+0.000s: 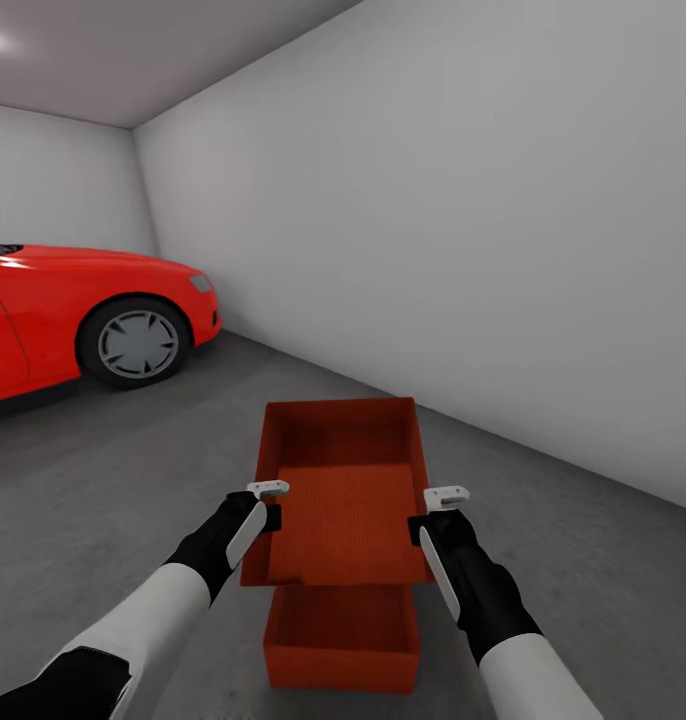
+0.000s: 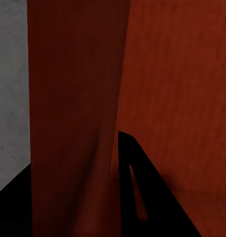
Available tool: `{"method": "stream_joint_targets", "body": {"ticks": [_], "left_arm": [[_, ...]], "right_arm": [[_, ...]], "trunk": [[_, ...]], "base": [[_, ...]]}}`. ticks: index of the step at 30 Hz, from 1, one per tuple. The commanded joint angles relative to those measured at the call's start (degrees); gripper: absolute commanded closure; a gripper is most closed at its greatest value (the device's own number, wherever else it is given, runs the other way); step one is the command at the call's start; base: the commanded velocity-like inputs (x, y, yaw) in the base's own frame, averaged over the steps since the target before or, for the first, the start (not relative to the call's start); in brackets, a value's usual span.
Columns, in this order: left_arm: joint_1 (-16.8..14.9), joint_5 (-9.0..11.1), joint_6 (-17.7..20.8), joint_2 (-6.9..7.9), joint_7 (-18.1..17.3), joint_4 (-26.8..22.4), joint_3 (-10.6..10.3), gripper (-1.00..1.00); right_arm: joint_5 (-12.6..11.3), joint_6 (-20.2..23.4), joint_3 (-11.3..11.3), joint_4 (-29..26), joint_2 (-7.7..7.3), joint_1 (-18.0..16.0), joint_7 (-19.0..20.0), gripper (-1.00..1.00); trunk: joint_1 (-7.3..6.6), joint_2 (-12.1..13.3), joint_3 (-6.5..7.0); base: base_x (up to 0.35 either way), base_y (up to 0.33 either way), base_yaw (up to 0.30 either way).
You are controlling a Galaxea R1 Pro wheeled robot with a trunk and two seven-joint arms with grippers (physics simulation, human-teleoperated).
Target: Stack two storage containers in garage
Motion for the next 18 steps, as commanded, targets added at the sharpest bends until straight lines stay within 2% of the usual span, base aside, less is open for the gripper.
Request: {"method": "stream_joint_targets", "body": {"ticks": [1,18], "left_arm": [[-0.02,-1.87,-0.97,-1.47,-0.09,-0.11,0.20,1.00],[-0.02,-1.87,-0.88,-1.43,-0.26,-0.11,0.23,1.00]], "right_arm": [[-1.48,-0.16,2.09,0.07,1.54,0.04,0.20,1.00],[-1.48,-0.16,2.09,0.06,1.54,0.04,0.20,1.00]], "trunk": [[0.22,-0.42,-0.18],[3.96,-7.24,-3.23]], "base": [[0.000,0.000,0.000],[0.000,0.000,0.000]]}}
